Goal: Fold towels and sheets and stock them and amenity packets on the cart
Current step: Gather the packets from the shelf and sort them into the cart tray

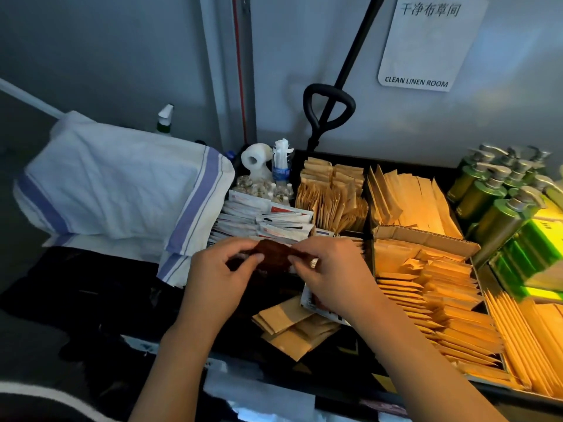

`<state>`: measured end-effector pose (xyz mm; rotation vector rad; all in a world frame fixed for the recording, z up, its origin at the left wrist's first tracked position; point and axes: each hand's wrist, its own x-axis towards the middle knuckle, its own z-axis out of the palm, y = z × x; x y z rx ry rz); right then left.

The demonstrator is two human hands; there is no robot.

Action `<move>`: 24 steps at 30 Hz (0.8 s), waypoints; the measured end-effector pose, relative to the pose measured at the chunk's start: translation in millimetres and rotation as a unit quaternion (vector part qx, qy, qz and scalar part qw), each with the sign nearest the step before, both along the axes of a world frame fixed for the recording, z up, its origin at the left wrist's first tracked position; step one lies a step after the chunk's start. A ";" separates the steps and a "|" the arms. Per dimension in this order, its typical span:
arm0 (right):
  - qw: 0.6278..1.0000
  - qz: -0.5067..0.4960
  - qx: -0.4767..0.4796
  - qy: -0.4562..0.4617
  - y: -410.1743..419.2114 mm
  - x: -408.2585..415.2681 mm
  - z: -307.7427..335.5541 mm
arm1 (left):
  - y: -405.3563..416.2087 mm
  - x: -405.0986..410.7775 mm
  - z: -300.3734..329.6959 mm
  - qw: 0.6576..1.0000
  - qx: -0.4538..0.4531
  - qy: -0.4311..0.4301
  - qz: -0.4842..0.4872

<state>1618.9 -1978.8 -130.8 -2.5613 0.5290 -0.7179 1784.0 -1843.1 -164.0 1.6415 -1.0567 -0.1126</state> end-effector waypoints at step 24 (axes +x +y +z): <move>0.987 -0.027 -0.087 0.134 29.8 45.9 -42.8 | 21.5 38.1 -28.4 0.985 0.097 -0.143 -0.015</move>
